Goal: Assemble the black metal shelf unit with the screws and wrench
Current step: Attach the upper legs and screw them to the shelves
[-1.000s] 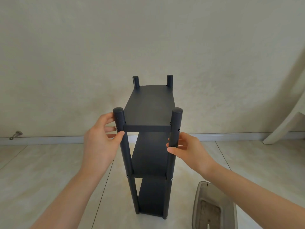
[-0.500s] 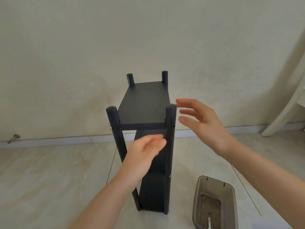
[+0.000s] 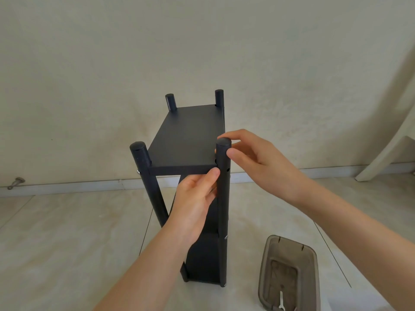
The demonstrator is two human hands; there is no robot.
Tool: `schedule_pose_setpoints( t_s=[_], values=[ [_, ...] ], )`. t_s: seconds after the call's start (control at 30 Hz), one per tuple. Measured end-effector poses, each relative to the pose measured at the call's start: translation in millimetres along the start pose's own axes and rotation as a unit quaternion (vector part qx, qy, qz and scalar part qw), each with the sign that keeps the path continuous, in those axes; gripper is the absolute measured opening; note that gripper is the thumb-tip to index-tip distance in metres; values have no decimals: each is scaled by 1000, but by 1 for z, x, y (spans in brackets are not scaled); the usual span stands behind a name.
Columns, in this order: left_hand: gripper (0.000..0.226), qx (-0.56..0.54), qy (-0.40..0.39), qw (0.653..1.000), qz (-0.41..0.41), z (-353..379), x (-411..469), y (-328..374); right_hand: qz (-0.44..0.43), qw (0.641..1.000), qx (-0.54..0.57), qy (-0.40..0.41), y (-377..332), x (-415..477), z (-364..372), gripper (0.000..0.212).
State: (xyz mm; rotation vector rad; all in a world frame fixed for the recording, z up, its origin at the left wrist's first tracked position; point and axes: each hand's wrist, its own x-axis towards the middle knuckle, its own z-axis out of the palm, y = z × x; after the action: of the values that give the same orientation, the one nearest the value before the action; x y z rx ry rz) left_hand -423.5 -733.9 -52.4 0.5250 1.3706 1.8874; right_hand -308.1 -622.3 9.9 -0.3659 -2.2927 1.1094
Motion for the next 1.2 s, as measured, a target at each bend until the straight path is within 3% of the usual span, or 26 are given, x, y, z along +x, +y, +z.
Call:
schedule_pose_setpoints(
  t_s=[0.1,0.27,0.43,0.57,0.7,1.2],
  values=[
    [17,-3,2,1000,1,1,2,-1,-7,1000,-8,0,0,0,-2,26],
    [25,-45,-1,999,8,1,1,1,-9,1000,-18,-15,-1,0,-3,29],
    [12,-65,-13,998,11,3,-1,4,-12,999,-18,-29,-1,2,-4,25],
    [20,-66,-15,998,11,2,1,5,-10,1000,-15,-23,-2,1,-2,26],
    [48,-62,-16,998,14,1,1,5,-8,999,-37,-9,-2,-1,-1,25],
    [36,-63,-6,998,8,2,-1,5,-9,999,-49,8,-5,-1,-2,26]
  ],
)
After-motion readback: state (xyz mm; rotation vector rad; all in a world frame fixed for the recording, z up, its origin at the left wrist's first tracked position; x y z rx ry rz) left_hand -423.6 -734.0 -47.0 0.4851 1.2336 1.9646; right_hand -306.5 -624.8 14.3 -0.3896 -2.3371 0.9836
